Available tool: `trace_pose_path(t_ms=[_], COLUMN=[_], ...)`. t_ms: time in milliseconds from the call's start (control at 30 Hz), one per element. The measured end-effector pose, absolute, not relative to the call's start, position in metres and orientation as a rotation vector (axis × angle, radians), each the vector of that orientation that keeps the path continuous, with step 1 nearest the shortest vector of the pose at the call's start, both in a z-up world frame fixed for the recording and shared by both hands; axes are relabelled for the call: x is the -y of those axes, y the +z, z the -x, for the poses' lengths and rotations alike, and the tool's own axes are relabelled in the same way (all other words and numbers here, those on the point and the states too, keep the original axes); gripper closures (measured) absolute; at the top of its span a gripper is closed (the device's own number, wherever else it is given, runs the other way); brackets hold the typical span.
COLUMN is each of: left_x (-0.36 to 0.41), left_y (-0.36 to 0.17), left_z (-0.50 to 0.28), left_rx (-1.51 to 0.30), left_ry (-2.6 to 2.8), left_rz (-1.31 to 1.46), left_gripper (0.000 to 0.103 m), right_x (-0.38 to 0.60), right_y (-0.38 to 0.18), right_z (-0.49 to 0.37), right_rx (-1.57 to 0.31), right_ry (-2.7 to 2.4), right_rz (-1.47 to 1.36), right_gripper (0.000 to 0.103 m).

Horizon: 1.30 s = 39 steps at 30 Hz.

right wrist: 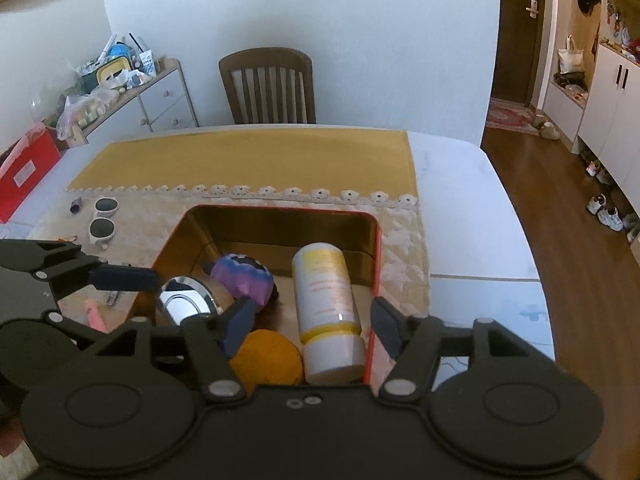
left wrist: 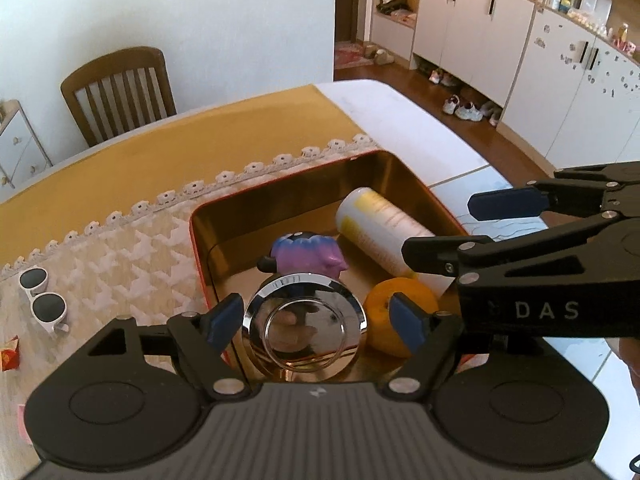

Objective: Organize rigid objects
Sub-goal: 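Open both grippers to release the lid and bottle into the tin, then move both grippers back toward the remaining items on the cloth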

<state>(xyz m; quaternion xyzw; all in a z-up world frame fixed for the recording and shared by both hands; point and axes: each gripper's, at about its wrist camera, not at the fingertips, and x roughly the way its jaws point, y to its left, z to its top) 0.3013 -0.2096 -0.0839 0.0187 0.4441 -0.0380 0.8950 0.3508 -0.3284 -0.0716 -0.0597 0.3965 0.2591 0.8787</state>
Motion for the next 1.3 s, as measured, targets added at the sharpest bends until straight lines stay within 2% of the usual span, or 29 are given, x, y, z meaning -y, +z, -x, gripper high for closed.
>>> trace_pose_path(t_ms=[200, 267, 400, 833, 1067, 1300], left_x=[0.205, 0.202, 0.194, 0.129, 0.076, 0.017], left_y=[-0.071, -0.065, -0.056, -0.040, -0.044, -0.051], left_z=[-0.286, -0.279, -0.263, -0.207, -0.183, -0.162], left_rx=[-0.880, -0.861, -0.832, -0.738, -0.743, -0.753], left_ry=[-0.083, -0.087, -0.087, -0.010, 0.014, 0.066], left_rz=[-0.016, -0.011, 0.003, 0.018, 0.029, 0.052], left_gripper=[0.023, 0.023, 0.023, 0.020, 0.020, 0.020], right_x=[0.328, 0.328, 0.325, 0.281, 0.245, 0.199], right_y=[-0.061, -0.056, -0.047, -0.027, -0.026, -0.033], right_z=[-0.339, -0.334, -0.321, -0.276, -0.249, -0.223], right_rx=[-0.810, -0.799, -0.777, -0.720, -0.692, -0.693], right_ry=[0.540, 0.543, 0.553, 0.583, 0.589, 0.605], right_rz=[0.111, 0.099, 0.090, 0.075, 0.071, 0.099], right_gripper=[0.036, 0.031, 0.028, 0.006, 0.000, 0.000])
